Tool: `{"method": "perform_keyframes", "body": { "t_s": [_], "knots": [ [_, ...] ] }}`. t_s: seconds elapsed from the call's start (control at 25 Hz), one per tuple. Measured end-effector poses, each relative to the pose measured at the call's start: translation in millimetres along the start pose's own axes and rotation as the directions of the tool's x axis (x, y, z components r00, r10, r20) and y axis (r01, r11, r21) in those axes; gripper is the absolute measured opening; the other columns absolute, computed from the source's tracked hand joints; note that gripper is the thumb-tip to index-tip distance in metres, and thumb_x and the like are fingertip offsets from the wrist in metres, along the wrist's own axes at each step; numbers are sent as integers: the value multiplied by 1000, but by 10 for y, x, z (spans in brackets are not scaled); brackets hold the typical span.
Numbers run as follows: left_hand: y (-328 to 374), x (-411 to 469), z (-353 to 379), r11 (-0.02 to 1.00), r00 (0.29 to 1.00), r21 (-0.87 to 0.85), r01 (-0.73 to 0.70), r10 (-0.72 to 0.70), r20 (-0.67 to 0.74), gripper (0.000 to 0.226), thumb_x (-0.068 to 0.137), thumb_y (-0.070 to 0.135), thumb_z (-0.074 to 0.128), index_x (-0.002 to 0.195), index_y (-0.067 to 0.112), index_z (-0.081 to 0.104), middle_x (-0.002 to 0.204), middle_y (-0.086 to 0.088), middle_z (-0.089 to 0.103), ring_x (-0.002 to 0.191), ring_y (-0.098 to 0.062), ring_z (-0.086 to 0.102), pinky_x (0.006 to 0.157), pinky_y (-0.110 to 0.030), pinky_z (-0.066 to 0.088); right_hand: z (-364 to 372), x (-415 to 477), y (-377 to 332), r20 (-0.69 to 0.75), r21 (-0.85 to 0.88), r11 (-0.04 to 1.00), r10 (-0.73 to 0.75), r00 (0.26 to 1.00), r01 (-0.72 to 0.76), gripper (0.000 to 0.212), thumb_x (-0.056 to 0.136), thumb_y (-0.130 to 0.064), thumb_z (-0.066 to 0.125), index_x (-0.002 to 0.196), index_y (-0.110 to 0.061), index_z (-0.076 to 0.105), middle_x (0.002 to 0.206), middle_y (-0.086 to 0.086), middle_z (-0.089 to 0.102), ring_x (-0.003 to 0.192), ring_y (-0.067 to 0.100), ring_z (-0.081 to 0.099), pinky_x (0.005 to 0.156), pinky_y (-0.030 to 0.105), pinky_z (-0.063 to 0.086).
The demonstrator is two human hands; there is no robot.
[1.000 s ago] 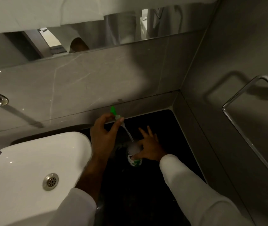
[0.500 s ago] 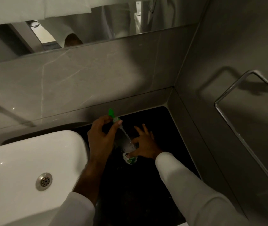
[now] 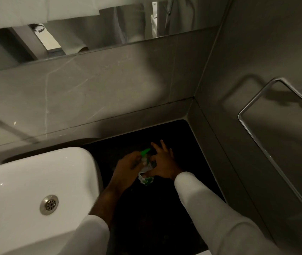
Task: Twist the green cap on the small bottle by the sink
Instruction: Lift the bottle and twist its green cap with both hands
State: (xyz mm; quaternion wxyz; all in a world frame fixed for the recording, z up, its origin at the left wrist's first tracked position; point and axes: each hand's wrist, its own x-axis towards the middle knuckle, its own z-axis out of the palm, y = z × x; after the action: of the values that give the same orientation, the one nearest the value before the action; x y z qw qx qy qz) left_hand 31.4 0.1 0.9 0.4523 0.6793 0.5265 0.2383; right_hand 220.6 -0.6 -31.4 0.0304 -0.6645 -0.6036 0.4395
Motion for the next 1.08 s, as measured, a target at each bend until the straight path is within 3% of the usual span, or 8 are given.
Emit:
{"method": "perform_keyframes", "body": {
  "t_s": [0.12,0.24,0.36,0.52,0.64,0.76,0.92,1.08],
  "knots": [
    [-7,-5,70,998,998,30,-47,48,-40,27,85,14,75,110,23,73,118,-2,66,110,-20,67,96,-29,52,13,-8,-3,-12,109,992,57,998,-55,123,61,-56,93,165,-40,27,179,-2,-12,164,46,-13,130,68,7],
    [62,-16,90,998,990,67,-9,19,-138,34,72,26,88,104,20,75,104,5,66,94,-8,67,81,-14,52,46,22,-3,-28,-54,998,-42,999,40,90,68,-59,87,150,-37,57,180,-5,-4,165,41,-15,130,67,4],
    [13,-36,44,997,995,-44,56,-59,-77,49,80,11,80,123,29,62,114,6,70,107,-11,69,80,-8,52,74,46,17,-37,1,1000,8,999,-8,74,67,-58,88,135,-34,70,180,-7,-5,165,43,-12,130,65,5],
    [41,-82,100,995,997,-70,65,-68,-36,68,78,17,84,136,24,50,121,20,60,108,17,58,80,1,44,86,31,28,-33,49,998,42,999,-41,92,66,-58,88,149,-34,56,180,-5,-7,165,44,-11,131,64,7],
    [-22,-75,110,991,984,-52,123,-129,-125,55,76,14,85,123,22,57,105,20,66,101,2,68,80,-8,52,108,39,17,-49,-59,997,-56,997,53,65,70,-61,85,127,-31,75,180,-8,3,166,39,-14,130,65,1],
    [-54,-76,88,978,993,-173,116,-109,47,72,86,-2,71,147,18,39,130,-1,65,120,-16,63,101,-36,53,99,32,57,-45,-21,1000,-18,999,17,74,69,-61,86,135,-32,71,180,-7,0,166,38,-14,131,63,1],
    [-44,-119,129,985,984,-124,122,-136,-111,70,74,16,87,130,30,48,110,17,67,100,5,67,82,-17,57,114,0,20,-48,-6,1000,0,999,0,69,67,-60,87,129,-34,74,180,-6,-1,165,42,-10,131,64,5],
    [-86,-97,100,987,996,-136,91,-89,22,73,87,2,72,147,24,36,135,3,60,120,-8,62,100,-32,53,71,-23,-12,-46,32,997,69,997,-67,97,66,-62,87,153,-34,54,180,-7,-1,166,42,-6,131,64,8]
  ]
}}
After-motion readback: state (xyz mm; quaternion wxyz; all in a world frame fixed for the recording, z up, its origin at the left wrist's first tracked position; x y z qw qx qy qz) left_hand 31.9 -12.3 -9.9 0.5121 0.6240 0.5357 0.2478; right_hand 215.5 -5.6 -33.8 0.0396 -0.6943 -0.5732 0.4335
